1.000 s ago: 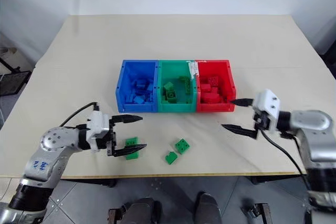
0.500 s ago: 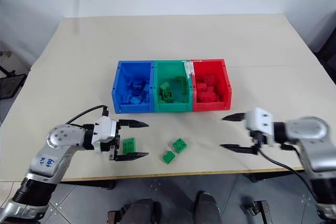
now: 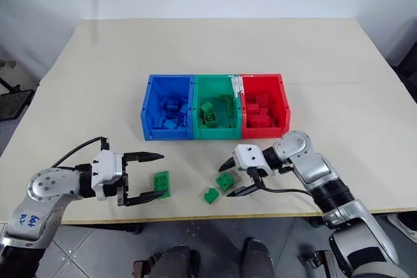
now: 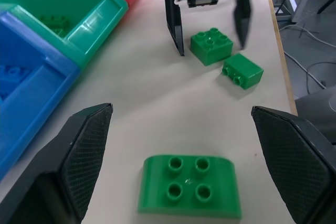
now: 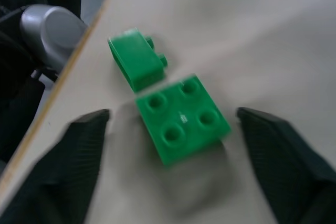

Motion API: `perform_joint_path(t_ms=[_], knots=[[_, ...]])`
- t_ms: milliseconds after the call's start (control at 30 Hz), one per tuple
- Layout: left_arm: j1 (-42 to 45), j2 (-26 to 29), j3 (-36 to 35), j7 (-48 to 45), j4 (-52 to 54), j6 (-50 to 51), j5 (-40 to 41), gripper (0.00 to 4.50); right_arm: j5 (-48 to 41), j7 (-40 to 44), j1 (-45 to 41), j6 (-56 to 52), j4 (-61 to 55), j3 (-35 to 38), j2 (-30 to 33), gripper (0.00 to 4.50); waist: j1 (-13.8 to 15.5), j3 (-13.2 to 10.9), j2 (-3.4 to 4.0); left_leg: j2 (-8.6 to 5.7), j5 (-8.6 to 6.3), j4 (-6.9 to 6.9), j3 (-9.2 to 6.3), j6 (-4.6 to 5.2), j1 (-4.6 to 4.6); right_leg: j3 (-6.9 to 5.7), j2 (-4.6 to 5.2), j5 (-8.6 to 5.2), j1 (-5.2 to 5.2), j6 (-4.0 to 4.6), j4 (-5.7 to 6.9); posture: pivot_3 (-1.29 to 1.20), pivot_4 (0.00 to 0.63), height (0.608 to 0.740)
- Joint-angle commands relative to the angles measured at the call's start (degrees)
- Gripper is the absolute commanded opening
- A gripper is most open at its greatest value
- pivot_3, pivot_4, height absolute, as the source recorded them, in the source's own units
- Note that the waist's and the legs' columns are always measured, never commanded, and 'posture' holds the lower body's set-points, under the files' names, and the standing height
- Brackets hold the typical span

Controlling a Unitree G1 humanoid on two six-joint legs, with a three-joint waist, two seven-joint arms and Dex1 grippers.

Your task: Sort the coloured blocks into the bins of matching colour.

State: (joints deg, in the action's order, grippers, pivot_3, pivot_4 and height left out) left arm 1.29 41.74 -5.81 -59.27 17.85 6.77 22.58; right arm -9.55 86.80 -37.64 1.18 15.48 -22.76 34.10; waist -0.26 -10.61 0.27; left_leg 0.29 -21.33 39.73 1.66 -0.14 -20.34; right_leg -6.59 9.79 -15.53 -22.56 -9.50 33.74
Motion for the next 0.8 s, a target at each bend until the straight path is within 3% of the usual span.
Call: perform_joint_path(t_ms=[33, 133, 233, 433, 600, 800], knots=[[-1.54, 0.84, -2.42, 1.34, 3.07, 0.4, 0.7, 4.5, -0.22, 3.13, -1.16, 2.34, 1.5, -0.22, -1.08, 2.47, -0.05, 0.0, 0.0, 0.05, -0.01, 0.0, 0.0, -0.02, 0.02, -0.01, -0.04, 0.0, 0.0, 0.0, 0.02, 0.0, 0.15, 0.74], [-2.63, 0.24, -3.97, 2.87, 4.69, 1.63, 1.87, 4.5, -1.09, 2.34, -1.42, 2.83, 2.35, 1.53, -1.32, 1.48, 0.0, 0.0, 0.0, 0.1, -0.04, 0.01, 0.01, -0.07, 0.02, 0.0, -0.08, 0.0, 0.0, 0.0, 0.01, 0.0, 0.15, 0.74], [-2.63, -0.74, -4.54, 4.42, 5.79, 3.22, 3.28, 4.5, -3.19, 1.07, -1.31, 1.24, 1.49, 3.83, -1.52, 1.44, 0.16, 0.0, 0.0, 0.11, -0.05, 0.06, 0.01, -0.08, 0.01, 0.0, -0.09, 0.0, 0.0, 0.0, 0.01, 0.0, 0.15, 0.74], [-3.77, -4.27, -5.75, 9.63, 7.86, 5.64, 5.04, 4.5, -10.77, -9.09, -4.38, -11.44, -2.75, 13.36, -4.28, 1.44, 0.02, -0.01, 0.01, 0.28, -0.12, 0.15, 0.01, -0.17, 0.01, 0.0, -0.23, 0.02, 0.0, 0.04, 0.06, 0.0, 0.15, 0.74], [-5.54, -6.65, -8.89, 13.66, 6.64, 4.94, 4.65, 4.5, -5.35, -22.94, -15.06, -11.53, 8.26, 16.72, -7.98, 1.44, -0.56, -0.02, 0.05, 0.31, -0.14, 0.14, 0.1, -0.18, 0.01, 0.03, -0.26, 0.01, -0.06, 0.08, 0.07, 0.0, 0.15, 0.74], [-5.78, -6.48, -9.6, 14.09, 5.36, 3.81, 3.59, 4.5, -2.82, -25.51, -19.4, -9.92, 15.86, 16.77, -10.67, 1.44, -0.58, -0.03, 0.05, 0.33, -0.23, 0.06, 0.08, -0.14, 0.01, -0.04, -0.29, 0.01, -0.1, 0.1, 0.1, 0.0, 0.15, 0.74]])
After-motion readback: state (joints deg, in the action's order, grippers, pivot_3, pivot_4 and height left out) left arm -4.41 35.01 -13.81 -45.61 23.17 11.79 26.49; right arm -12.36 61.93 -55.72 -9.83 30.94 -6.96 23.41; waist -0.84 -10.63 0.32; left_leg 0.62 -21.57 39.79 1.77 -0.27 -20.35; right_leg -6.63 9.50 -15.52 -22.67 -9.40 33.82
